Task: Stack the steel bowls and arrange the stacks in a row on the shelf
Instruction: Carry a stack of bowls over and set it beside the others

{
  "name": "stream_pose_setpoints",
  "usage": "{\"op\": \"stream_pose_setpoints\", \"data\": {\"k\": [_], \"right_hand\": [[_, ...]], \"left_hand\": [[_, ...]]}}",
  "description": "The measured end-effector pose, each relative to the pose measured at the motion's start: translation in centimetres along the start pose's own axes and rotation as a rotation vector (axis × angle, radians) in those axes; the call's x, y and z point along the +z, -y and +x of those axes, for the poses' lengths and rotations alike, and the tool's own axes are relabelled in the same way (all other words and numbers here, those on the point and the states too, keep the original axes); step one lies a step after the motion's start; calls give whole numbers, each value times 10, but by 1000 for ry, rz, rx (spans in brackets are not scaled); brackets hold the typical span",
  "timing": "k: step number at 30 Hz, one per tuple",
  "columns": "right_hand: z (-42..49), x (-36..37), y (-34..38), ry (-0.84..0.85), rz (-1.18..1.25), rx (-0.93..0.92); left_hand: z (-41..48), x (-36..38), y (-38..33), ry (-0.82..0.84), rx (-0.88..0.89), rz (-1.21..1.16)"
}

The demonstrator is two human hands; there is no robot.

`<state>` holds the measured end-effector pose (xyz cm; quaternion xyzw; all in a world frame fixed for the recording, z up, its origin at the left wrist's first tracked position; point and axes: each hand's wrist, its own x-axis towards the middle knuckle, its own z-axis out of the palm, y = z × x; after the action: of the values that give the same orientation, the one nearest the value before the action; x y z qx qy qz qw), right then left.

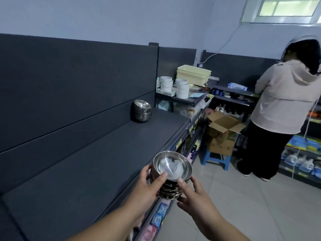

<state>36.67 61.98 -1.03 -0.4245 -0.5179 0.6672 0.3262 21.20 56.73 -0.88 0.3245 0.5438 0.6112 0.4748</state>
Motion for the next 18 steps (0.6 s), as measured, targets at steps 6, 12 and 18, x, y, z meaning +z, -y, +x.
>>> {"op": "stream_pose_setpoints", "data": {"k": [6,12,18], "right_hand": [[114,-27,25,102,-6,-23],[236,-55,65,297,-161,2],[331,-39,87,511,-307,61]], "left_hand": [[101,17,-6,-103,49,-25],[188,43,-23,-248,66,-114],[255,28,-27,-493,41,-152]]}}
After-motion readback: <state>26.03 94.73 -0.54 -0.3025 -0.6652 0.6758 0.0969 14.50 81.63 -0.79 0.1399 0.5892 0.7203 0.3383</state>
